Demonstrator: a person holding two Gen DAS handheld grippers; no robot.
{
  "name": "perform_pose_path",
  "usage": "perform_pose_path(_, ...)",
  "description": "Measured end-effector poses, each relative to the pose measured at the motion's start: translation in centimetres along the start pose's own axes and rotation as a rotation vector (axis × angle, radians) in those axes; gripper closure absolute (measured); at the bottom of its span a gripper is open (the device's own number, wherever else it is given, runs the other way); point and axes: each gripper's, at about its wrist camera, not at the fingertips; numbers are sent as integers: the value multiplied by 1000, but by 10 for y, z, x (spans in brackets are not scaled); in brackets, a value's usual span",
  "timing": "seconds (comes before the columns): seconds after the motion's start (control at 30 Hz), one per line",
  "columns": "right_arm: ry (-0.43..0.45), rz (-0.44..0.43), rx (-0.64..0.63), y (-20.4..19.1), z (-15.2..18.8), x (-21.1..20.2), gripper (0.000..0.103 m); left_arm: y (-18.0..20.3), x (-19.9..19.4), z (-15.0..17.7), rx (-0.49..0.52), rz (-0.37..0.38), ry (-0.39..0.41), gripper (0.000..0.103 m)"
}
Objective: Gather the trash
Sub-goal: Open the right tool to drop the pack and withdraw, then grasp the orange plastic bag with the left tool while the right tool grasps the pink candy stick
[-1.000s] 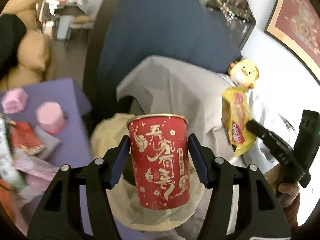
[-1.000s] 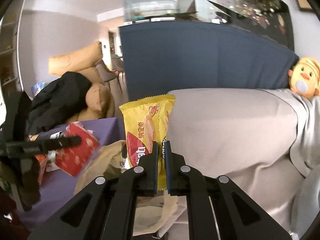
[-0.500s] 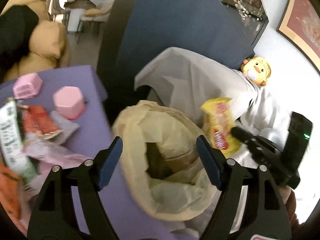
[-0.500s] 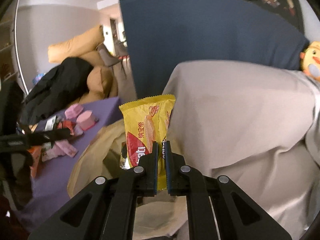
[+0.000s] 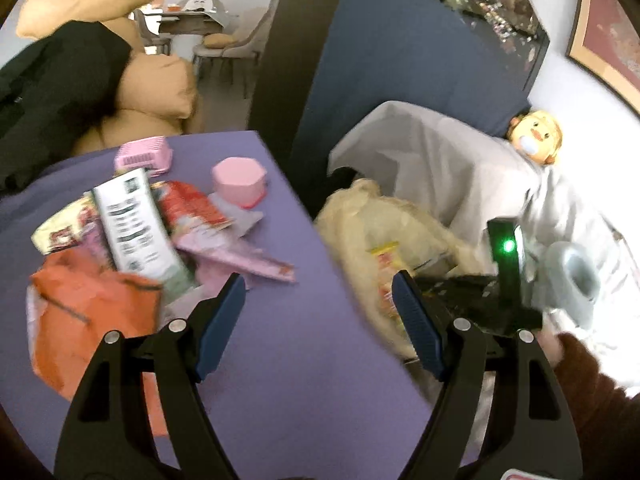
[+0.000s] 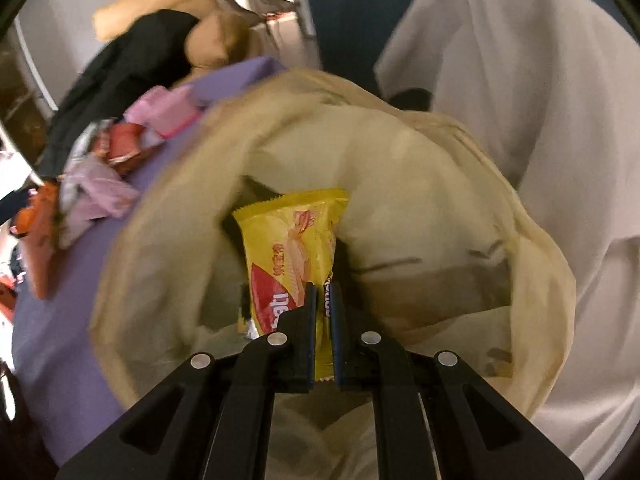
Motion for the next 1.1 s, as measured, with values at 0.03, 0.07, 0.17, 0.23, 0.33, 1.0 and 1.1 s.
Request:
perform_pose_path(0.03,0,21,-3,1,1,1,95,-3,-3,4,3,-16,4,31)
perform_pose_path(0.07,-1,37,-4,1,2,2,95,-7,-5,7,2,-25,8,31)
perform_pose_path(0.17,3,37,3,0,5,2,95,-20,-10,15,-12,-49,14,31)
perform_pose_path(0.23,11,25,6,-1,7,-1,95,-30,-14,19,-34,-61,17,31)
perform_pose_path(0.33,17,21,2,-4,8,-7,92,-44,-21,21,-72,-73,29,31)
perform_pose_path(1.0,202,-108,-209,-106,-17,-77,74,-173,-84,51,-348,-341,129,31)
perform_pose_path(1.1,200,-158,-258,-130,-18,-67,73,-182,-84,64,-368,-323,99,31)
Point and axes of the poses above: each gripper's, at about its wrist camera, not at the fingertips, and x roughly the way its jaws point, y to its right, z to its underside, and after that the axes turned 1 degree about -z, right-handed
